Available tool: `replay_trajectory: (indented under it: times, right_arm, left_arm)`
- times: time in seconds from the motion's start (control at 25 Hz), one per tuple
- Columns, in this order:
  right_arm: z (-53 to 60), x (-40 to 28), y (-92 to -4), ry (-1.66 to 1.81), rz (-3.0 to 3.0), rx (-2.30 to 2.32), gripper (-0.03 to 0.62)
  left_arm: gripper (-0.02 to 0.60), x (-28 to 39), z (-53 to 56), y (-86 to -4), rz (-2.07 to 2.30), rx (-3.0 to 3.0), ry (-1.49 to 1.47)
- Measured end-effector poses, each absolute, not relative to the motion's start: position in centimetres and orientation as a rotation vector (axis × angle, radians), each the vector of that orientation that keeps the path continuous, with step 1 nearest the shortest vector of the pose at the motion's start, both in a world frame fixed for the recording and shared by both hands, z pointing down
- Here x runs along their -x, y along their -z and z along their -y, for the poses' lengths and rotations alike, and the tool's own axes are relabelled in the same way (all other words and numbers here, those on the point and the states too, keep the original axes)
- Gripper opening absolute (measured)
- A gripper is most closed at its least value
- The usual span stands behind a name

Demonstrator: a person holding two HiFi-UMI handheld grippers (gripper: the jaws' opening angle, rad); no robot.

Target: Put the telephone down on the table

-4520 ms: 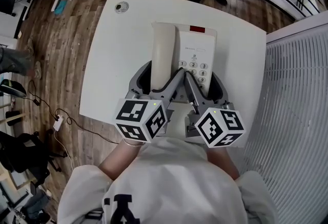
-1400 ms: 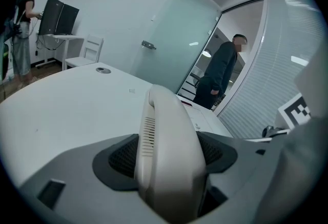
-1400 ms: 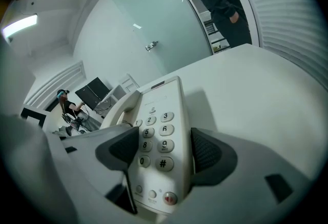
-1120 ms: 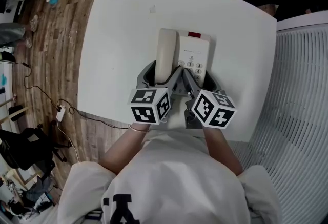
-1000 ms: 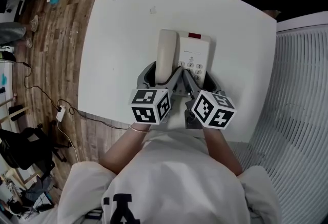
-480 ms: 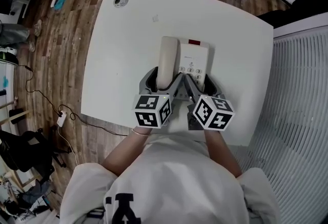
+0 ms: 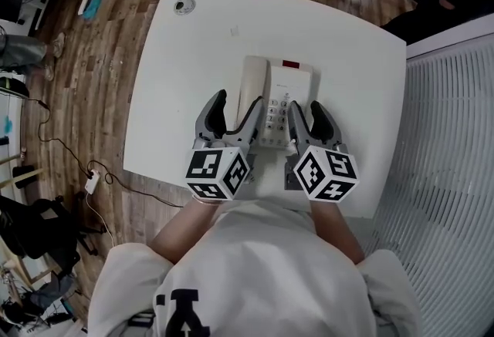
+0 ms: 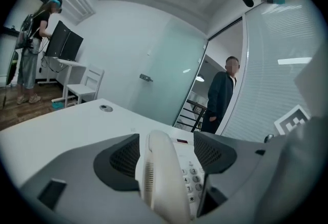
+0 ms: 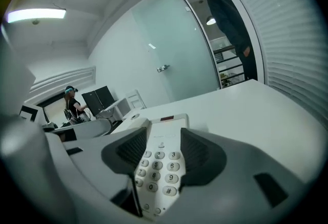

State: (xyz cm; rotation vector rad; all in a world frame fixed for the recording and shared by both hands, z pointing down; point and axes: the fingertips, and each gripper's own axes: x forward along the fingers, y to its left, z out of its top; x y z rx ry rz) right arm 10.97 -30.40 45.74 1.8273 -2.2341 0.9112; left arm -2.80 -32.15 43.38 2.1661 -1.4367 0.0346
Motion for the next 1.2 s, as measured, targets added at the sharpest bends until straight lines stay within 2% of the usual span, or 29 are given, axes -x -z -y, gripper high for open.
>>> replay_trajectory:
  times: [0.04, 0.12, 0.2, 0.36, 0.76, 1.2]
  right_arm:
    - [30.4, -10.9, -45.2, -0.895, 2.25, -1.834, 0.215]
    - [30.4, -10.6, -44.0, -0.861, 2.281, -1.843, 0.186]
    - [30.4, -10.3, -42.6, -0.824, 2.314, -1.853, 0.128]
    - [30.8, -10.1, -39.6, -0.772, 2.389, -1.882, 0.072]
    - [30.5, -9.2, -36.3, -0.702, 2.485, -1.853, 0.043]
    - [30.0, -9.3, -34.8, -0.661, 2.583, -1.808, 0.032]
  left_arm:
    - [0.325, 2.7, 32.3, -42.9, 1.437, -2.175, -0.023]
    - [0.258, 2.6, 32.4, -41.9, 1.445, -2.193, -0.013]
    - [0.195, 2.5, 32.4, -41.0, 1.459, -2.213, -0.012]
    - [0.114, 1.6, 32.4, -39.2, 1.41, -2.222, 0.013]
    - [0.031, 0.2, 32.1, -35.5, 1.404, -2.307, 0.051]
    - [0.015, -1.3, 31.4, -34.9, 1.427, -2.355, 0.011]
